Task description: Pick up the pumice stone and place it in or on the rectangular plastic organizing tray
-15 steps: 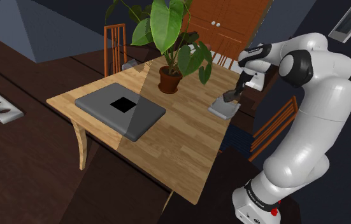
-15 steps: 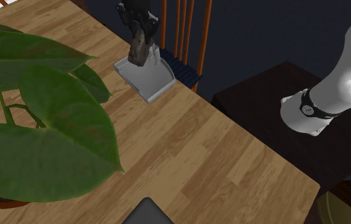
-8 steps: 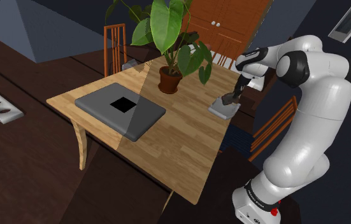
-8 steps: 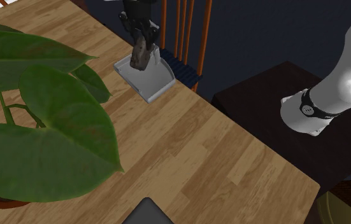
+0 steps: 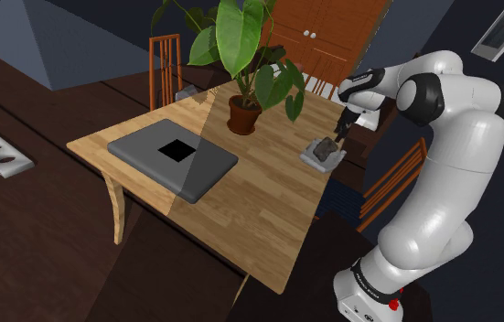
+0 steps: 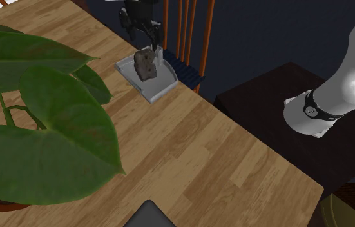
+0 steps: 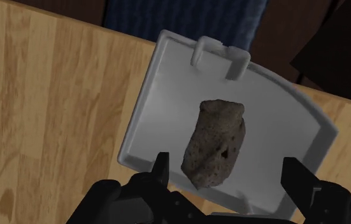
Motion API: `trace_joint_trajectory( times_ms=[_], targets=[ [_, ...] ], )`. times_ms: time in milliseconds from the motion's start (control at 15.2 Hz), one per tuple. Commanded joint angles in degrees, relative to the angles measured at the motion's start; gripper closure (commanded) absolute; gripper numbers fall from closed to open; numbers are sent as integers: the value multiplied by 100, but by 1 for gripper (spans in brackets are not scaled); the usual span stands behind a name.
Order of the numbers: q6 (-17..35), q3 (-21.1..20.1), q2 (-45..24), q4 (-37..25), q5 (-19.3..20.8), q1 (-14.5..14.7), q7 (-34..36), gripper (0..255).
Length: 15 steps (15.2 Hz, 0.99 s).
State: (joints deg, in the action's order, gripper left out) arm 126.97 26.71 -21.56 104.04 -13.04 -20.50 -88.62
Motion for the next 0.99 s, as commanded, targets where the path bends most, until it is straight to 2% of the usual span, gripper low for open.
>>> trace_joint_trajectory(
  times_ms=[0,132,396,924],
  targets=[
    [0,0,0,-1,0,0,0,0],
    [-1,0,2,0,1,0,0,0],
    [-576,104,375,-245,235,76,148,0],
    [-576,104,375,-245,235,76,148,0]
  ],
)
